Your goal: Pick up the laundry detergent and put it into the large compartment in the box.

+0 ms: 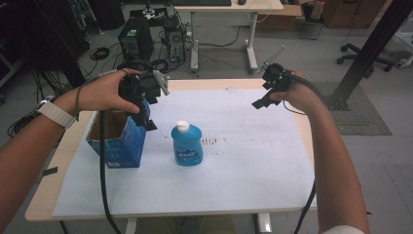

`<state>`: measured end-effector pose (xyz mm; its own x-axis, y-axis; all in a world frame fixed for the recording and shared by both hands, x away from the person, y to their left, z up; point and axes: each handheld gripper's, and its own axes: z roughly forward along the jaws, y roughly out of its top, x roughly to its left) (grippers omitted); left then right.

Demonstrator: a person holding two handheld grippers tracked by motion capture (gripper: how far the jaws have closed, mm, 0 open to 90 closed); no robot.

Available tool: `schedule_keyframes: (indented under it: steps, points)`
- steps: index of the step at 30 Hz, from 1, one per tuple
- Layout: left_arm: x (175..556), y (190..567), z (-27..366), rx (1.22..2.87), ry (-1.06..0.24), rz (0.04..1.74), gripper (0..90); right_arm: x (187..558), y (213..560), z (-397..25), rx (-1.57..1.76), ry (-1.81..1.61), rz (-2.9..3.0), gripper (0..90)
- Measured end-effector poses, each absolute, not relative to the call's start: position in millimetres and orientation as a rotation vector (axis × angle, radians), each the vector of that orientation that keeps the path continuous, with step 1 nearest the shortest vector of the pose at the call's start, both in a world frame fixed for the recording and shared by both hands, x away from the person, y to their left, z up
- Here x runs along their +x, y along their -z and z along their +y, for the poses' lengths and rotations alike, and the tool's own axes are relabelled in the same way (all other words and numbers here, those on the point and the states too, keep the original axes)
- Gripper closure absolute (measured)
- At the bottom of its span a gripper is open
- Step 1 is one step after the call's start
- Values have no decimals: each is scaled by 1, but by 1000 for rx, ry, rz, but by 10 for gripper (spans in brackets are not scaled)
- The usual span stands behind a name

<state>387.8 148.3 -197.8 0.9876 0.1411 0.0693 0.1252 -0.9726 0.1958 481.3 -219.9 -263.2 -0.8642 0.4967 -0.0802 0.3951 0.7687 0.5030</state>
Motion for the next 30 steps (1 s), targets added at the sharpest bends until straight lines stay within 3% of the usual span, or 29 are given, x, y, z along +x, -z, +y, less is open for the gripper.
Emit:
schedule_keyframes:
  steps: [30]
  points:
    - [384,190,145,2900,-135,228,91,478,264,-220,688,-721,2758,72]
